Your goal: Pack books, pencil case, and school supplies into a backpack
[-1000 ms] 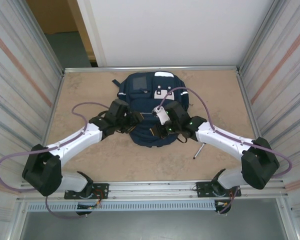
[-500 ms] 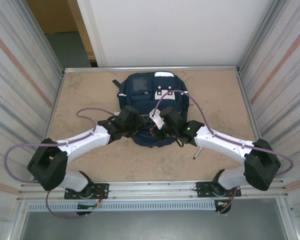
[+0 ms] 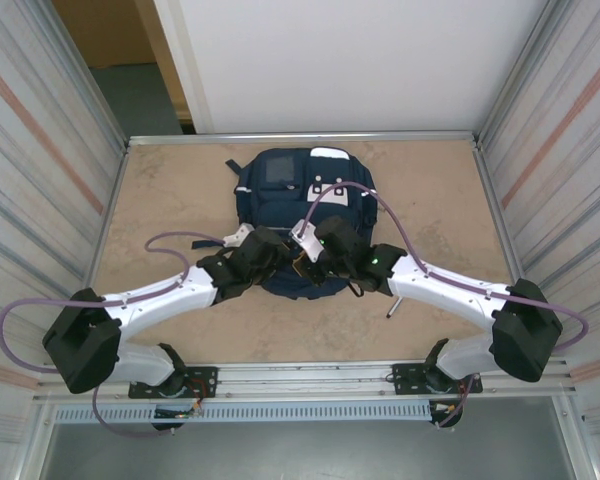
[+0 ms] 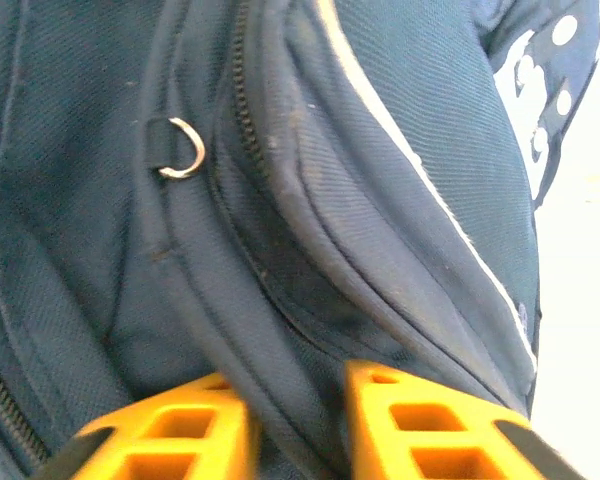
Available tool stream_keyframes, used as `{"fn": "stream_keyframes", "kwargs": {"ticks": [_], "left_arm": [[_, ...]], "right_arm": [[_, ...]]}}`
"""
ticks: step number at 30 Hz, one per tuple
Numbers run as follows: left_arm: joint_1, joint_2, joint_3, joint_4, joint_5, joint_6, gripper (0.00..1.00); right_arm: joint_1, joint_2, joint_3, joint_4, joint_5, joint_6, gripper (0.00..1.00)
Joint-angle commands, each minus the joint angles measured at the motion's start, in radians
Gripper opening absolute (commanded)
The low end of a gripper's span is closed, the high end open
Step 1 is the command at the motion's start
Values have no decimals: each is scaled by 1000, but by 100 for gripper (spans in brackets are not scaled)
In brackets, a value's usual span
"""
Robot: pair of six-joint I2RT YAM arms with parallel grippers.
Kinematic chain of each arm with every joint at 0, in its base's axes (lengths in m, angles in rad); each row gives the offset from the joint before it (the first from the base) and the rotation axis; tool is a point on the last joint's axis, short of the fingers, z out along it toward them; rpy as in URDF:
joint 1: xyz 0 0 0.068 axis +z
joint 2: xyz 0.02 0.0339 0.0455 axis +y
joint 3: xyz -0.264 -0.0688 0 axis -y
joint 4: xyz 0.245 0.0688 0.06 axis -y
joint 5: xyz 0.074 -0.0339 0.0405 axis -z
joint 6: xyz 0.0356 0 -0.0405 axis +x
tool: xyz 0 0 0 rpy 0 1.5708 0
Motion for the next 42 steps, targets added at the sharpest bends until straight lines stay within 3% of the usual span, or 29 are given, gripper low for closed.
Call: {"fn": "stream_keyframes", "kwargs": {"ticks": [1,3,9,14,16,17,18,20,21,23,26,32,35,42], "left_arm": [[50,-23,17,18,-24,63,8],[110,-19,28,20,71,128,0],[308,13,90,-99,367,299,0],[396,-12,87,-133,445,353,0],[402,-29,78,-127,458,343,0],[402,-39,68,-111,479,330,0],[399,-46,58,-95,501,310,0],[392,-52,37,-62,538,269,0],[384,-54,27,-43,554,251,0],[370,-55,12,-16,575,227,0],[345,-53,9,-2,585,217,0],[306,-56,11,17,596,205,0],[303,-57,6,21,605,205,0],[302,-78,-22,36,609,199,0]], "right_arm": [[54,-37,24,31,-10,-65,0],[73,-36,25,8,48,-107,0],[126,-19,24,-41,226,-196,0],[137,6,18,-38,261,-145,0],[125,2,13,-32,249,-75,0],[99,4,30,-59,185,-11,0],[66,9,60,-95,85,76,4],[20,12,58,-60,-95,268,22],[2,15,26,15,-196,364,27],[4,39,-14,133,-260,526,30],[16,122,25,114,-227,673,32],[68,190,46,99,-80,725,36],[111,179,49,57,73,673,41],[123,88,1,28,194,710,45]]}}
